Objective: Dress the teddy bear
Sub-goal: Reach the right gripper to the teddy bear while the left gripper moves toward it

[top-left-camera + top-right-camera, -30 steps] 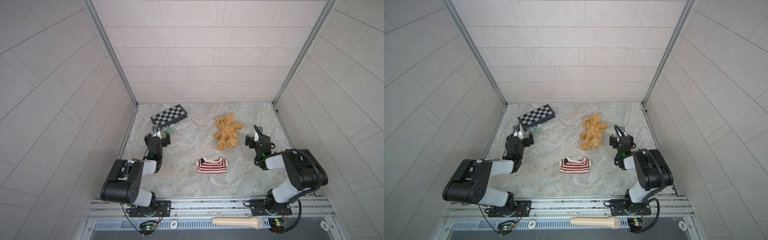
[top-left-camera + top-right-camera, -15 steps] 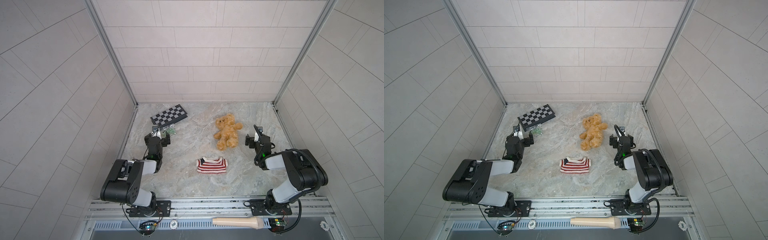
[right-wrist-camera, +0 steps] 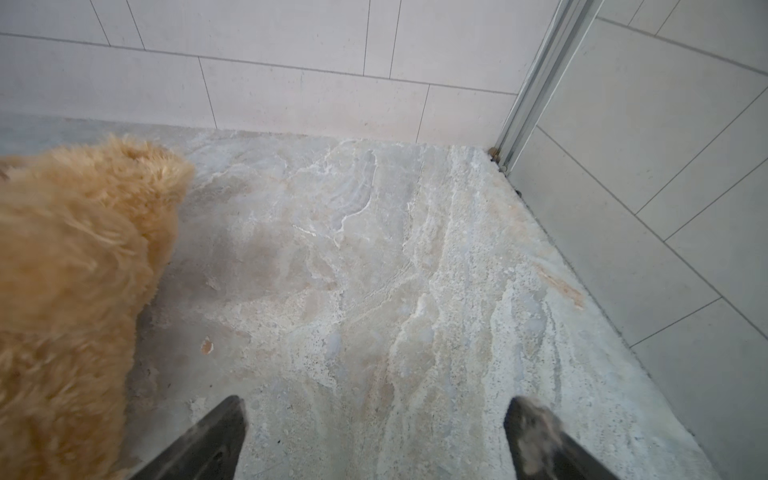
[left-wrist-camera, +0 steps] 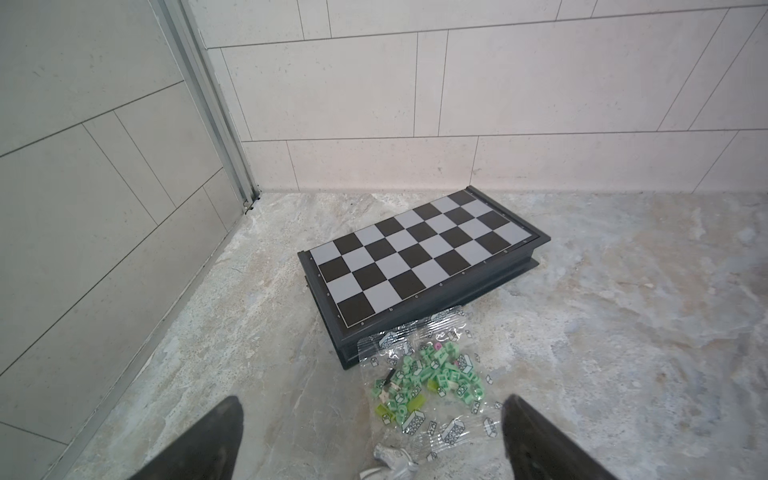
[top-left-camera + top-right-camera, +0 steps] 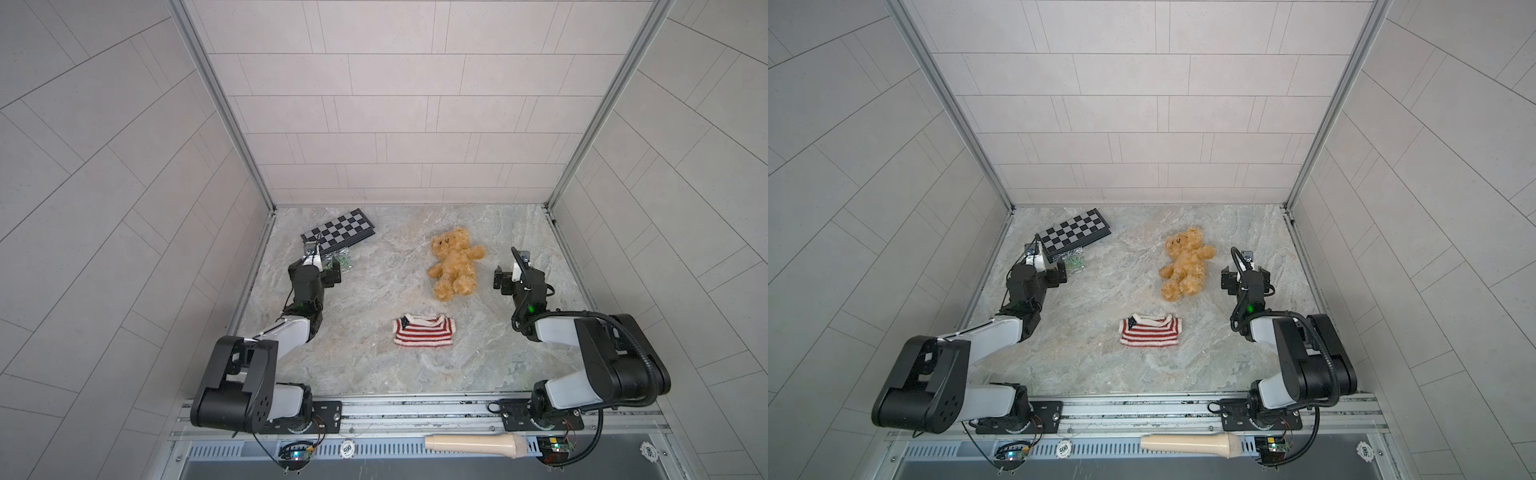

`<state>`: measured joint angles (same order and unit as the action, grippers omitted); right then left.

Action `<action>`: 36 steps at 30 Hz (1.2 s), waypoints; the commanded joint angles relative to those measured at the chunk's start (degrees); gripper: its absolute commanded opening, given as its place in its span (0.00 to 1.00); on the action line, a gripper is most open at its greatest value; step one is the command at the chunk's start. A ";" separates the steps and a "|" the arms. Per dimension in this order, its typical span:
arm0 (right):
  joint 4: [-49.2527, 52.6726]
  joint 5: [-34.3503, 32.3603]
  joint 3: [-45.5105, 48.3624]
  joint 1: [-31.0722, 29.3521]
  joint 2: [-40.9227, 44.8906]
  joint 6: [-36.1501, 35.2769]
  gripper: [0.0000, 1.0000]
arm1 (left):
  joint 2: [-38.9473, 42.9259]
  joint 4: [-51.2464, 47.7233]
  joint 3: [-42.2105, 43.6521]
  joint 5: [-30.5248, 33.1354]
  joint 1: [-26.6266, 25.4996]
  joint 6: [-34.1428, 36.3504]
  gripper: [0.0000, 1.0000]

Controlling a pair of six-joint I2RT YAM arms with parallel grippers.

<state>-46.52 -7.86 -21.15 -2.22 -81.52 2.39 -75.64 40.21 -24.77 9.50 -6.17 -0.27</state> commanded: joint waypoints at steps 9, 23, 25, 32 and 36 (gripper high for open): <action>31.94 -2.43 -7.31 -0.42 19.42 14.00 1.00 | 17.15 -24.20 -2.77 -1.33 -4.25 -7.75 1.00; 58.61 12.70 -25.11 -14.51 14.39 19.12 0.99 | 14.01 -48.77 -18.47 -18.99 -13.19 -27.46 1.00; 59.22 13.64 -27.84 -16.95 11.84 18.89 1.00 | 13.19 -48.58 -18.86 -18.06 -16.66 -28.17 1.00; 66.13 14.17 -38.09 -21.62 -2.44 17.68 0.98 | 9.14 -45.23 -19.43 -16.28 -25.24 -30.77 1.00; 73.81 11.61 -41.69 -23.29 -7.47 16.59 0.93 | 7.49 -44.52 -20.17 -16.00 -26.91 -30.58 1.00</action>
<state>18.83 5.67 -61.17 -24.49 -87.70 19.53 -67.61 -5.48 -42.70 -7.20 -32.21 -30.20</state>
